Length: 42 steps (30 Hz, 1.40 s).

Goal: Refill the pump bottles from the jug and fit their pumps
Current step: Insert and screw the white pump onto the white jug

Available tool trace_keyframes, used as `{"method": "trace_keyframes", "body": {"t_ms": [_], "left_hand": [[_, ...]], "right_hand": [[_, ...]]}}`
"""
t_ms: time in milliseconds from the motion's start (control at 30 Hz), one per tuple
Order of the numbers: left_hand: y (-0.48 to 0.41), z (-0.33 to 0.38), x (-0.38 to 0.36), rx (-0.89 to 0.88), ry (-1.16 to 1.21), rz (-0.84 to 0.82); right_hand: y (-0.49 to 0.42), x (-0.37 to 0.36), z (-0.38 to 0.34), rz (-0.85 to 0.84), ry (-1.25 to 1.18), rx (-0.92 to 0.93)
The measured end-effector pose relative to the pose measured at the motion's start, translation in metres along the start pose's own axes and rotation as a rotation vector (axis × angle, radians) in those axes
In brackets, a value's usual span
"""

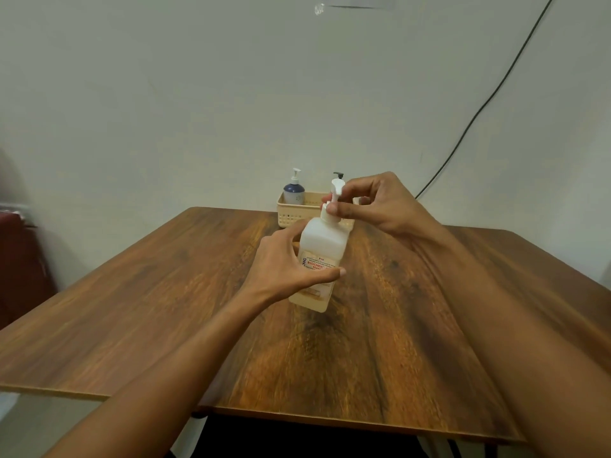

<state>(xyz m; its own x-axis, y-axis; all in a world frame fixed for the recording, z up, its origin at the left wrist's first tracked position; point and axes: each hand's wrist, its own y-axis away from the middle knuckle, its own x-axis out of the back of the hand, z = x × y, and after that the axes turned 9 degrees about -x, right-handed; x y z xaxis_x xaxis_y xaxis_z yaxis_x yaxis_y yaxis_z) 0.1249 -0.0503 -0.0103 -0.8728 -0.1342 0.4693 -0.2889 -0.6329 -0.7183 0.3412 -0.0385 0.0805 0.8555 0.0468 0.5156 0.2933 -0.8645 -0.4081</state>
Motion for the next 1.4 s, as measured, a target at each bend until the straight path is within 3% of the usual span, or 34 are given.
{"method": "trace_keyframes", "body": {"t_ms": [133, 267, 533, 700, 867, 1000, 1167, 1400], "left_hand": [[0.000, 0.000, -0.003, -0.009, -0.013, 0.003], [0.002, 0.001, -0.006, 0.007, 0.000, -0.013], [-0.006, 0.005, -0.001, 0.017, 0.003, -0.013], [-0.001, 0.004, -0.002, 0.025, 0.059, -0.033], [-0.001, 0.001, -0.004, 0.017, 0.039, -0.043], [-0.004, 0.004, -0.002, 0.005, 0.047, -0.031], [-0.009, 0.004, 0.001, -0.015, 0.017, -0.029], [-0.008, 0.006, -0.003, -0.039, 0.039, -0.003]], "right_hand": [[0.006, -0.019, 0.004, 0.135, -0.073, 0.031], [0.010, -0.020, 0.008, 0.144, -0.073, 0.029], [0.001, 0.015, -0.001, -0.182, -0.019, -0.065], [0.003, 0.000, 0.012, 0.059, -0.042, -0.053], [0.006, -0.018, 0.018, 0.133, -0.014, 0.026], [0.005, -0.005, 0.013, 0.019, -0.063, -0.074], [0.000, 0.011, 0.003, -0.156, -0.110, -0.060], [0.003, 0.000, 0.003, 0.106, -0.068, -0.067]]}}
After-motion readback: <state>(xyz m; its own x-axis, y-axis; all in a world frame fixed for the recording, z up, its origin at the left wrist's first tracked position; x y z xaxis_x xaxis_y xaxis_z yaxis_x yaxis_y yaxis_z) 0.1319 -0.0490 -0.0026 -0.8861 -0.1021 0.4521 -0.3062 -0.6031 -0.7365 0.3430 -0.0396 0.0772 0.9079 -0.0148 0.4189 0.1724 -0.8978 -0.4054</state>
